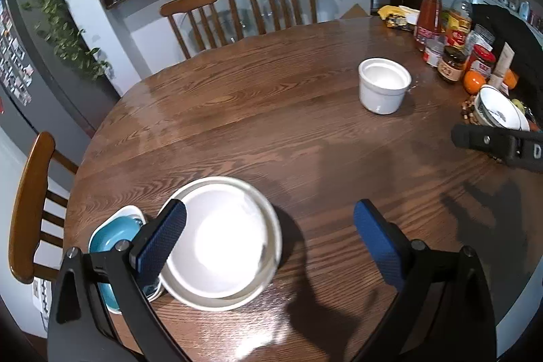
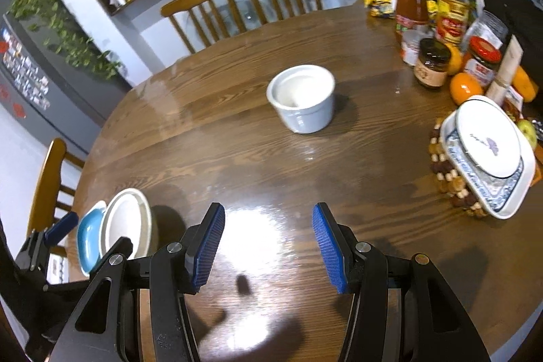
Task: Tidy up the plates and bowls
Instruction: 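Move the right tool to the small white ramekin, then grasp the white ramekin rim with the right tool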
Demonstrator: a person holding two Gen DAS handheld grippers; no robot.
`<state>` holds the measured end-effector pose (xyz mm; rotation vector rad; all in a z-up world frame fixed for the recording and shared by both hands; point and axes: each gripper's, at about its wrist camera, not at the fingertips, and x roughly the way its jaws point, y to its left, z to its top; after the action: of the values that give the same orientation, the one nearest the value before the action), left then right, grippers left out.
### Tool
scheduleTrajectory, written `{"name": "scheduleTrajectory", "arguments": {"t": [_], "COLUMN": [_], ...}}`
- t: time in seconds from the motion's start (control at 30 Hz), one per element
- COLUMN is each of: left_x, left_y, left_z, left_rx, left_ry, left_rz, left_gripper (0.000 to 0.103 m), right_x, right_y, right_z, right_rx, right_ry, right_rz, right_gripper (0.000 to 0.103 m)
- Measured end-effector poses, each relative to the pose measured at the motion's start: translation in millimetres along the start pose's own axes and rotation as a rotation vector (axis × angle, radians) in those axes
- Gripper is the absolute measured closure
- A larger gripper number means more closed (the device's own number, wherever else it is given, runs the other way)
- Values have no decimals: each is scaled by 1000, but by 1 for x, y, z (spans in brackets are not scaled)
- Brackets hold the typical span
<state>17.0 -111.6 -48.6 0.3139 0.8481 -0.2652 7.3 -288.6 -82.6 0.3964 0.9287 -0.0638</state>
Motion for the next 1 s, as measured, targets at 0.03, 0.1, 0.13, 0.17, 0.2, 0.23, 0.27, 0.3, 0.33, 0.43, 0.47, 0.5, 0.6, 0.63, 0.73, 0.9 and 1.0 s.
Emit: {"name": "scheduleTrajectory", "arguments": {"t": [0.03,0.1,0.13,0.17,0.2,0.23,0.27,0.3,0.33,0.43,0.47,0.5,0.6,0.63,0.73,0.9,1.0], "left_x": [0,0,0,0,1,1,2,3,5,9,11,13,22,24,30,40,44], "left_y": [-3,-8,-10,-11,-13,-13,-15,-15,-15,-15,-14,-13,-11,-10,-8,-11,-14], "left_z": [1,3,4,4,4,5,5,5,5,9,10,12,18,20,26,32,33], "left_rx": [4,9,11,12,13,13,12,11,7,-12,-22,-32,-66,-76,-100,-103,-105], "left_ry": [-3,-8,-9,-10,-10,-9,-7,-4,-1,8,10,11,22,27,36,50,60], "left_rz": [-4,-10,-12,-14,-17,-18,-19,-19,-21,-22,-26,-29,-33,-36,-33,-19,-22], "left_gripper": [4,4,4,4,4,4,4,4,4,4,4,4,4,4,4,4,4], "right_x": [0,-1,0,0,1,1,3,5,8,23,31,38,63,69,94,125,138], "right_y": [-3,-9,-12,-16,-18,-21,-24,-27,-29,-37,-40,-43,-51,-53,-60,-63,-61], "right_z": [2,7,11,14,17,19,25,28,33,50,57,62,82,87,101,110,113], "right_rx": [5,13,16,20,25,30,39,47,58,82,92,102,124,131,166,203,204], "right_ry": [-3,-9,-11,-14,-18,-20,-23,-25,-24,-12,-4,4,30,38,66,122,150], "right_rz": [-6,-15,-17,-21,-23,-24,-23,-20,-21,-27,-39,-46,-66,-73,-101,-36,-20], "right_gripper": [48,48,48,48,48,48,48,48,48,48,48,48,48,48,48,48,52]}}
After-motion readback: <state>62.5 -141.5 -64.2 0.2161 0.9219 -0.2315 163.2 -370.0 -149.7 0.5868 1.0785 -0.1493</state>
